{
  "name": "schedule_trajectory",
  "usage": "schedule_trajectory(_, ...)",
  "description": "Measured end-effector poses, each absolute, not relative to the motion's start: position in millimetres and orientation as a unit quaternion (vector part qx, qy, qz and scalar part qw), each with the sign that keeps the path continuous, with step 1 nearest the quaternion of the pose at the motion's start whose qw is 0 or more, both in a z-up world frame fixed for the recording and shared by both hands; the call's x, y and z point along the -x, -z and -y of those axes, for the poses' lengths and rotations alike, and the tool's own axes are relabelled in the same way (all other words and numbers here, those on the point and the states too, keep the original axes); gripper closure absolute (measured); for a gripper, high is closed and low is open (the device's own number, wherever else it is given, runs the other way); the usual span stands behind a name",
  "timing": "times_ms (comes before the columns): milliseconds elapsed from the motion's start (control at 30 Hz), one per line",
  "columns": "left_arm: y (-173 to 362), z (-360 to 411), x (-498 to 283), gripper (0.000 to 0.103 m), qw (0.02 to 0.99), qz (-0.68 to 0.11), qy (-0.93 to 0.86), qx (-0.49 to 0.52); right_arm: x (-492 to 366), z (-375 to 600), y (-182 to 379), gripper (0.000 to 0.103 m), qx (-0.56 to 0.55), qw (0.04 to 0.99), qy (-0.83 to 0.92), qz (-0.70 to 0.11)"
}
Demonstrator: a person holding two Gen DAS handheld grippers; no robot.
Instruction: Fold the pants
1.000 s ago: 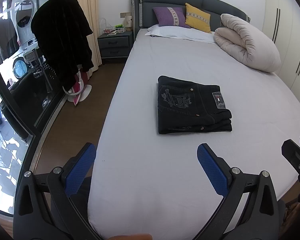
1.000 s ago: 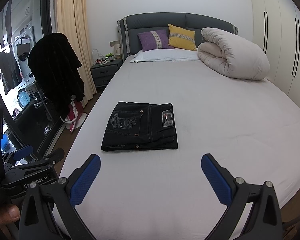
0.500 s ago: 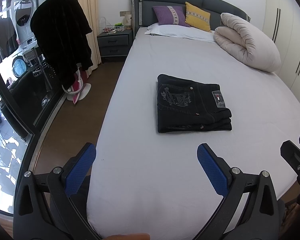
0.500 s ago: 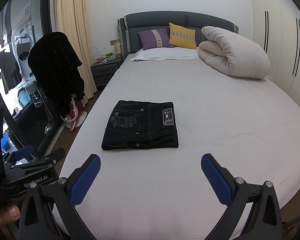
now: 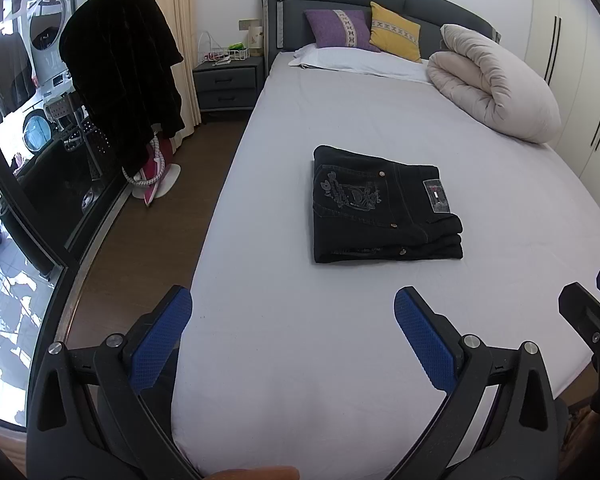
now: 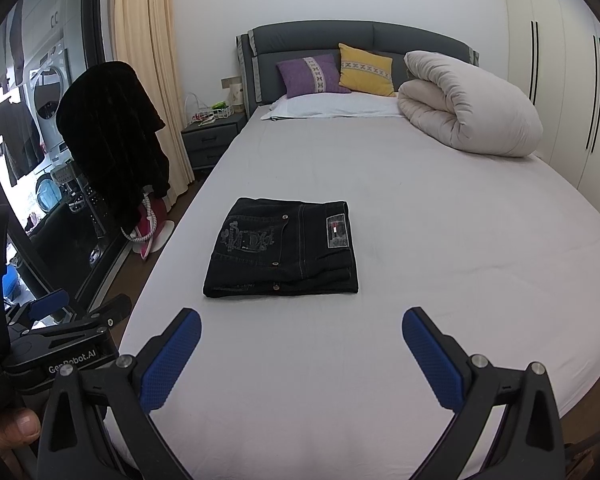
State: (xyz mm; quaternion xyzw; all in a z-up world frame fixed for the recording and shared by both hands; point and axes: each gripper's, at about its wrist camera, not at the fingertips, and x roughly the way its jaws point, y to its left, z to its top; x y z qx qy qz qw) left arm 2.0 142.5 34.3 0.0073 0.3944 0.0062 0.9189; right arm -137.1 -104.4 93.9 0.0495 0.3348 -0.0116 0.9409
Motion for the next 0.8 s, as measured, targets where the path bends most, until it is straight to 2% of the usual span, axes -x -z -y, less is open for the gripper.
schedule_trajectory(800, -33.1, -148.0, -2.9, 0.0, 0.915, -0.404, 0.011, 0.0, 138.2, 107.3, -86.7, 0.0, -0.051, 0.939, 0.008, -0.339)
